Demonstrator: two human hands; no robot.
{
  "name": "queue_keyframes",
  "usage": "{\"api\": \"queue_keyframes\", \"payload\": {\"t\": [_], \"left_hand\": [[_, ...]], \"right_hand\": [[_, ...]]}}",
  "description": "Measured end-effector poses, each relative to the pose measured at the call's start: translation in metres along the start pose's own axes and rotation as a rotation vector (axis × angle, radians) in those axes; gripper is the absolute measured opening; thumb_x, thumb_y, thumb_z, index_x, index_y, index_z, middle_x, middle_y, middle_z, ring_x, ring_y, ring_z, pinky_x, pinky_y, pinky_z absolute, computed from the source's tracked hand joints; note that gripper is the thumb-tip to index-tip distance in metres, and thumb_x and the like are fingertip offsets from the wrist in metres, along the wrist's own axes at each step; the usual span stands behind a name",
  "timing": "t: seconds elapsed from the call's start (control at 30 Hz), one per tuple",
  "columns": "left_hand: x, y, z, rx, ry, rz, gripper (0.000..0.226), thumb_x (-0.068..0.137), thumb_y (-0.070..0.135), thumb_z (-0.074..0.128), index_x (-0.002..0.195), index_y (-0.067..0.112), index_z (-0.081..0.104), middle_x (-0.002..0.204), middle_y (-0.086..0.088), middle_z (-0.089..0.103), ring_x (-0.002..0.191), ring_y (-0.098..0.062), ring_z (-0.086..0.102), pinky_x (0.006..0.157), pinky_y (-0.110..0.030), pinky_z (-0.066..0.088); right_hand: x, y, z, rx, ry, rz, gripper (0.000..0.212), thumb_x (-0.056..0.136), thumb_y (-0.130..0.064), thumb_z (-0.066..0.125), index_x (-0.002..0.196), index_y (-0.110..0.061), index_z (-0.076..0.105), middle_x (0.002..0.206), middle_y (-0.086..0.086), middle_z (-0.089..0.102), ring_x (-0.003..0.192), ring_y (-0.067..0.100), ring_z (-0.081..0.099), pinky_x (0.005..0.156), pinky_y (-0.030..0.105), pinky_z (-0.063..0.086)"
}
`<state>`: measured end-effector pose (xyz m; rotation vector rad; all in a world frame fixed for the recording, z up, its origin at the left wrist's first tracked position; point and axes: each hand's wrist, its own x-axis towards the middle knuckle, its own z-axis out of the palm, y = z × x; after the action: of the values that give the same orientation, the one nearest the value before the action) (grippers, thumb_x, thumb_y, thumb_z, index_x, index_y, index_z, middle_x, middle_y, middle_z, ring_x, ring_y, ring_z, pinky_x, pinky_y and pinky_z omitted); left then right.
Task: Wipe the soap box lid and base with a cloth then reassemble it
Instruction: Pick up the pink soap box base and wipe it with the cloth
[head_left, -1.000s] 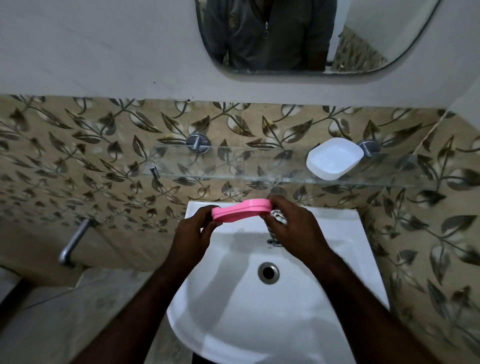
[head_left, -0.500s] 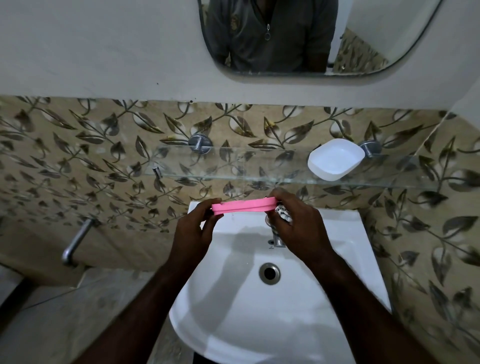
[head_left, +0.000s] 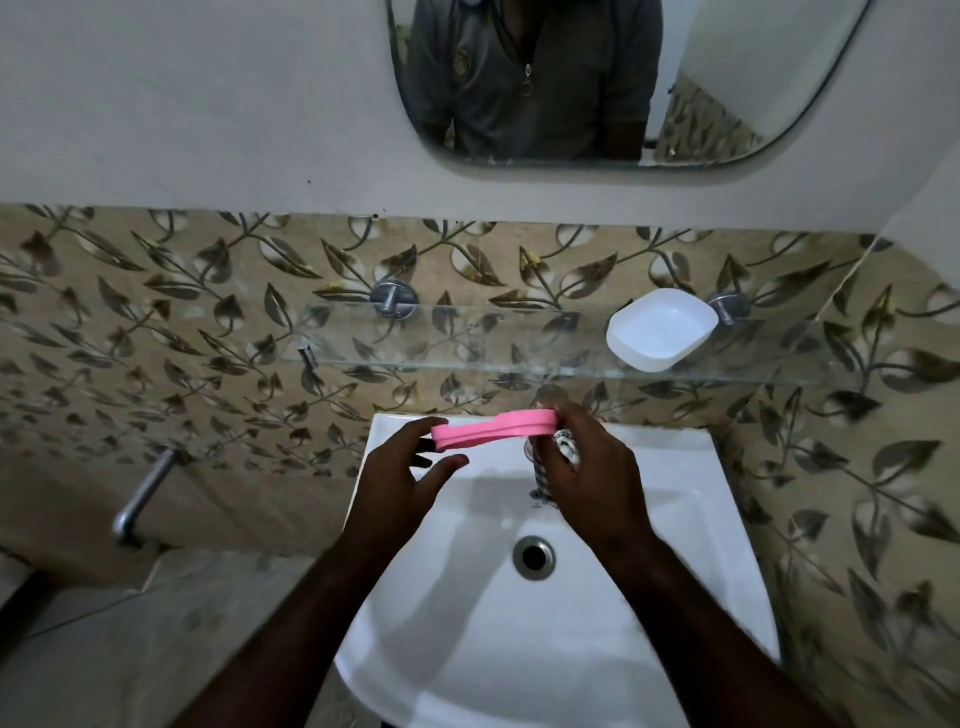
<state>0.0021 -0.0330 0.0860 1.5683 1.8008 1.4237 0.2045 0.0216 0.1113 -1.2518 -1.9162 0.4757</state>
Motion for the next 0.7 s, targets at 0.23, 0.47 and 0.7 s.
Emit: {"api": "queue_keyframes", "payload": {"t": [0.23,0.47,0.7], "left_hand": [[-0.003,0.002,0.008,-0.057,0.112,-0.236,0.058,0.062,0.036,0.088,0.110,0.033,0.056,0.121,0.009,0.056,0.113,-0.008,0.055,0.084,-0.025,0.048],[-0.014,-0.029,0.024,0.367,-0.438,-0.477,0.033,0.073,0.028,0.081,0.099,0.016,0.066,0.135,-0.007,0.051,0.130,-0.023,0.047,0.095,-0.024,0.039],[-0.023,-0.047,0.029,0.341,-0.449,-0.604,0.039,0.073,0.011,0.073,0.111,0.010,0.066,0.109,-0.008,0.070,0.099,-0.021,0.067,0.083,-0.029,0.055]], "right_hand": [[0.002,0.002,0.001,0.042,-0.011,0.076,0.031,0.088,-0.055,0.047,0.097,-0.026,0.051,0.077,-0.004,0.067,0.070,0.024,0.065,0.061,0.040,0.055],[-0.003,0.006,0.001,-0.049,-0.085,0.074,0.016,0.092,-0.040,0.059,0.099,-0.026,0.053,0.077,-0.005,0.066,0.077,0.026,0.064,0.062,0.035,0.048],[-0.003,0.013,0.000,-0.005,-0.134,0.162,0.021,0.089,-0.044,0.055,0.105,-0.032,0.052,0.076,-0.006,0.067,0.073,0.025,0.066,0.064,0.040,0.055]]}}
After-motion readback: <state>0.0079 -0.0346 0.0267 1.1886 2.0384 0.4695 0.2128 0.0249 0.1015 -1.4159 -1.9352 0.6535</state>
